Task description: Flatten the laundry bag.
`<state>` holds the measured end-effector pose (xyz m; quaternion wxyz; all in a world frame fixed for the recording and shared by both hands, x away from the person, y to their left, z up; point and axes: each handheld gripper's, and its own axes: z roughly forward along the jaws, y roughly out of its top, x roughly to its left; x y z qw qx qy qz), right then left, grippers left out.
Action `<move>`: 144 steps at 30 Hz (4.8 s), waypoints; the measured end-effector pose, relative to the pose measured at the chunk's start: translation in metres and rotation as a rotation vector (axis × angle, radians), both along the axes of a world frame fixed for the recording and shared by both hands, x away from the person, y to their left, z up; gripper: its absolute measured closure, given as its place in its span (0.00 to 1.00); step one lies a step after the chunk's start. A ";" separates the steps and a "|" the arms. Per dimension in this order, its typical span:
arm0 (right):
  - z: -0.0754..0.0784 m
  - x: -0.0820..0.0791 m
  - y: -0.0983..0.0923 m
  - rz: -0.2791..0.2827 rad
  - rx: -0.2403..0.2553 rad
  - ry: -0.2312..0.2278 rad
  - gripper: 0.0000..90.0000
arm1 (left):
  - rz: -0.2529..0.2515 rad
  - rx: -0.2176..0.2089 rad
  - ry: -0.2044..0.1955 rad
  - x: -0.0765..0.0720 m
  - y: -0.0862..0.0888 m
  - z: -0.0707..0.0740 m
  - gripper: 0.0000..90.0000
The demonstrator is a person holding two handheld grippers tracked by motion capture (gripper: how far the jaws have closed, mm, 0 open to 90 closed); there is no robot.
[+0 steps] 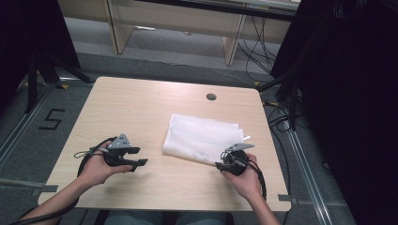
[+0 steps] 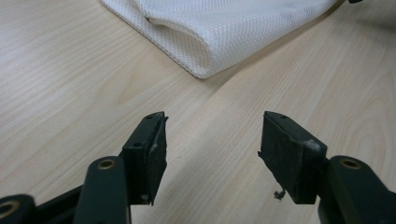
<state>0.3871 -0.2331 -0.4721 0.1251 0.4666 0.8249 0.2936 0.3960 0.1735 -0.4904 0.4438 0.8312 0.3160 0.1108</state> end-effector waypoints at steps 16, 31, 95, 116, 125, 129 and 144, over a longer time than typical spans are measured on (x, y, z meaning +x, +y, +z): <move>0.009 0.022 -0.058 -0.225 0.030 -0.021 0.97 | 0.040 -0.087 0.054 0.015 -0.016 -0.004 0.49; 0.009 0.044 -0.060 -0.324 0.064 -0.035 0.69 | 0.070 -0.108 0.068 0.038 -0.031 0.007 0.53; -0.008 0.031 0.027 -0.007 -0.047 0.049 0.98 | 0.073 0.171 0.201 0.002 -0.002 -0.002 0.87; 0.020 0.061 0.064 0.102 -0.046 -0.075 0.65 | -0.022 0.124 0.048 -0.004 -0.039 0.015 0.60; 0.010 0.099 0.094 0.170 -0.096 -0.051 0.54 | -0.103 0.148 0.068 0.011 -0.069 0.000 0.54; 0.000 0.107 0.103 0.177 -0.115 0.000 0.52 | -0.130 0.149 0.067 0.012 -0.076 -0.004 0.56; -0.012 0.124 0.118 0.245 -0.127 0.022 0.49 | -0.159 0.185 0.064 0.009 -0.080 -0.015 0.62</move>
